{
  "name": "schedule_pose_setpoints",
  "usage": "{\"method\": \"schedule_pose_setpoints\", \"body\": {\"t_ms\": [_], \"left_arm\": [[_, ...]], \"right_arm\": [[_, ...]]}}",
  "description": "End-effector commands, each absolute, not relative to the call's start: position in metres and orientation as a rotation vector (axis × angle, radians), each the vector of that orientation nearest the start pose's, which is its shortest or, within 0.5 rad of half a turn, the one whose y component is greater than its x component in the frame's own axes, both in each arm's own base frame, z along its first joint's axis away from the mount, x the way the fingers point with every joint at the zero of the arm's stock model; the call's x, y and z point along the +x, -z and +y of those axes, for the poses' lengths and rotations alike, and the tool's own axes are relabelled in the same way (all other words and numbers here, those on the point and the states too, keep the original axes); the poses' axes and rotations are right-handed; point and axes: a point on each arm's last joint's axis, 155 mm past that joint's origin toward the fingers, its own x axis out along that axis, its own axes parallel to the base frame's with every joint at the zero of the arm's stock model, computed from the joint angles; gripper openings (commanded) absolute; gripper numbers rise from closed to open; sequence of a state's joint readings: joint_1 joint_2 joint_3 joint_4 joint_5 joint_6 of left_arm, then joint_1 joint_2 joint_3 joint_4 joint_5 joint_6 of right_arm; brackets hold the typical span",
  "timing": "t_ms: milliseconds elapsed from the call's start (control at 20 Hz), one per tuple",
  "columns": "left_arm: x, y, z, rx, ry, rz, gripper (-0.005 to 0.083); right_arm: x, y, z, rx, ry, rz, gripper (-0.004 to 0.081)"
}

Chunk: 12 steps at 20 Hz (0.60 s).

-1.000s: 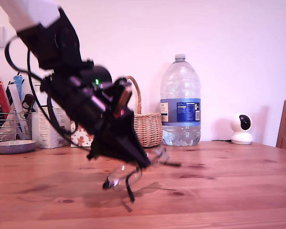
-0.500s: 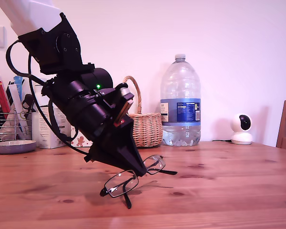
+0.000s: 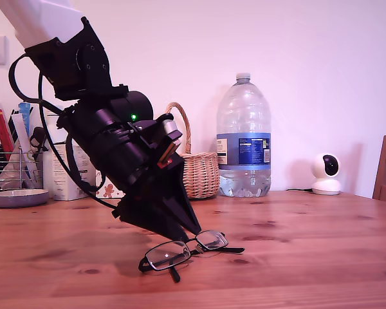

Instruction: Pick up the glasses and close them, then place them back on the table

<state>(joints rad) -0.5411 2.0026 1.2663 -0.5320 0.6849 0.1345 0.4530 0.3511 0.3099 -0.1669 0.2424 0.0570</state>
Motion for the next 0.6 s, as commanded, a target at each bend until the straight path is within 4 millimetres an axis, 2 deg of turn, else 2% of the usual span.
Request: {"method": "schedule_pose_setpoints", "body": {"t_ms": [0, 350, 400, 550], "left_arm": [[0.301, -0.023, -0.319, 0.013, 1.143, 1.255, 0.0268], [0.323, -0.024, -0.302, 0.171, 1.03, 1.244, 0.0267], [0.324, -0.029, -0.301, 0.174, 1.026, 1.243, 0.0242], [0.326, -0.047, -0.3, 0.172, 1.021, 1.25, 0.0044]], "right_arm": [[0.254, -0.192, 0.076, -0.005, -0.211, 0.203, -0.001], [0.254, -0.192, 0.076, 0.012, -0.21, 0.205, -0.001], [0.254, -0.192, 0.076, 0.012, -0.209, 0.206, -0.001], [0.254, -0.189, 0.076, 0.008, -0.208, 0.214, -0.001]]}}
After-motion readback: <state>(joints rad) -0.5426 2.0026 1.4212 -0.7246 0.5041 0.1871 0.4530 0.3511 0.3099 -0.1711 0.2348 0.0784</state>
